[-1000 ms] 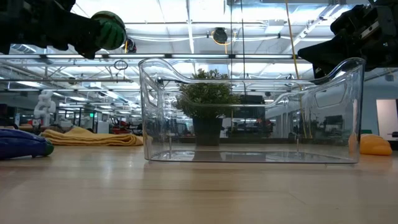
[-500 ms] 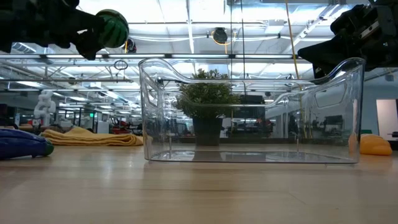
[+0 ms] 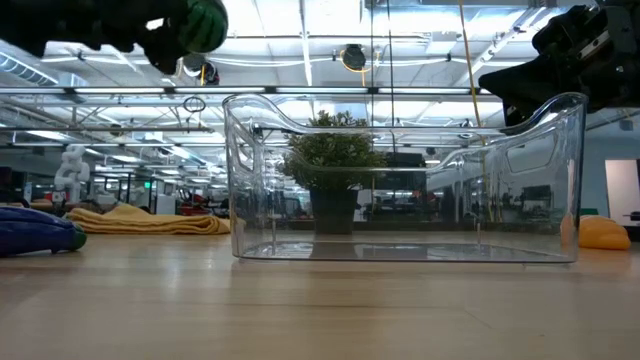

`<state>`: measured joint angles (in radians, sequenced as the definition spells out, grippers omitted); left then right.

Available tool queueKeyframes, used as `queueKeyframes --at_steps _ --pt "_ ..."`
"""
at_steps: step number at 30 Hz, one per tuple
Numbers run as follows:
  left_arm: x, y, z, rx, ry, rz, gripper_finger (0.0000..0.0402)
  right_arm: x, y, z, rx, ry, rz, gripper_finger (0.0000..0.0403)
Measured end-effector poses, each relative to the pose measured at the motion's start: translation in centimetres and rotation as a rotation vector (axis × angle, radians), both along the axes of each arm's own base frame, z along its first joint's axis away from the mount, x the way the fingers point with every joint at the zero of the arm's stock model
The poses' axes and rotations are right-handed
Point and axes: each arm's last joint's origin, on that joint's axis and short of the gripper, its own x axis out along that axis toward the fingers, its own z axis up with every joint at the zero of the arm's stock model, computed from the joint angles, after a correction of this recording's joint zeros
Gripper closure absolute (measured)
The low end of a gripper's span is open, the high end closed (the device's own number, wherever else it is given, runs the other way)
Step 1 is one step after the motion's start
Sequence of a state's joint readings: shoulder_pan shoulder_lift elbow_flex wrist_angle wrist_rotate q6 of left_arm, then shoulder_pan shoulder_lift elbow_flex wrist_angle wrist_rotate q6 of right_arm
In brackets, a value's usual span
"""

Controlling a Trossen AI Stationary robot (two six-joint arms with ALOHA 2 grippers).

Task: Pick and placing Produce into tupperware
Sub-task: Put the watermelon into the transparent bin

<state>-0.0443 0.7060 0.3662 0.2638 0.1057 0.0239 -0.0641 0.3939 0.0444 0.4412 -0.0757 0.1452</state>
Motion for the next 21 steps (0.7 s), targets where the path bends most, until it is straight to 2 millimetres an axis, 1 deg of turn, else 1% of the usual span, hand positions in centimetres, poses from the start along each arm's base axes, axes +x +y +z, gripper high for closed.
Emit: queueKeyframes --at_steps 9,21 --pt "3.4 0.3 1.4 -0.011 0.081 -0.049 0.0137 0.0 0.0 0.0 0.000 0.000 0.000 0.0403" --pt "8.1 0.7 2.1 -0.018 0.227 -0.046 0.0137 0.0 0.0 0.0 0.000 0.000 0.000 0.0403"
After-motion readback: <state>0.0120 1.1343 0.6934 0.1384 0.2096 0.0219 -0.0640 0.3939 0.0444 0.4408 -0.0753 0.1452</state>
